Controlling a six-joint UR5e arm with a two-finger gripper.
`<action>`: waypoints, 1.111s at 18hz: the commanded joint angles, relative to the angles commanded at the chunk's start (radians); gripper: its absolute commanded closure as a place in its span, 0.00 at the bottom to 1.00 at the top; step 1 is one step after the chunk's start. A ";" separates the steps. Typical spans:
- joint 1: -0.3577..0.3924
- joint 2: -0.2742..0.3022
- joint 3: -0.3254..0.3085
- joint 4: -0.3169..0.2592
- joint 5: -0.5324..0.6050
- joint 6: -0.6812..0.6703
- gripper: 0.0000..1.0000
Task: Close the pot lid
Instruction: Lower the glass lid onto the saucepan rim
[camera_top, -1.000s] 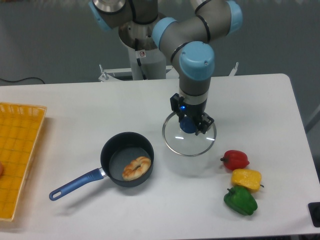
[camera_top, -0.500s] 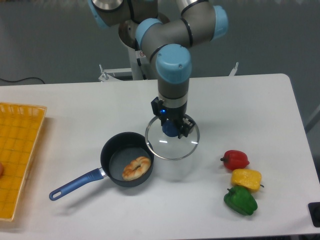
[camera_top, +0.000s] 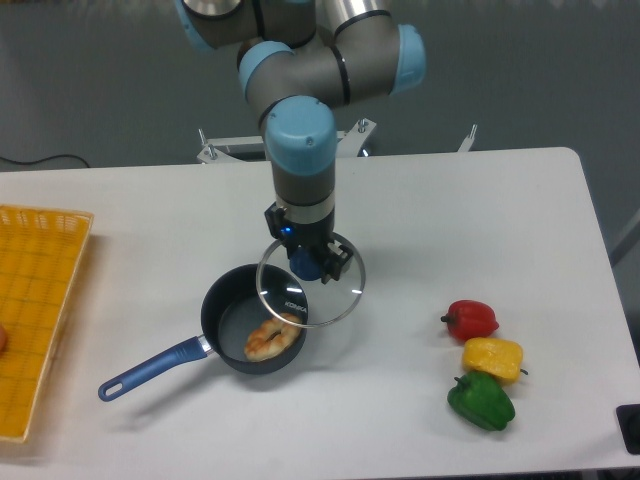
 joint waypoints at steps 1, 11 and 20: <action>-0.006 0.000 0.000 0.000 0.002 -0.008 0.48; -0.072 -0.058 0.057 0.003 0.006 -0.092 0.48; -0.081 -0.072 0.066 0.003 0.008 -0.104 0.48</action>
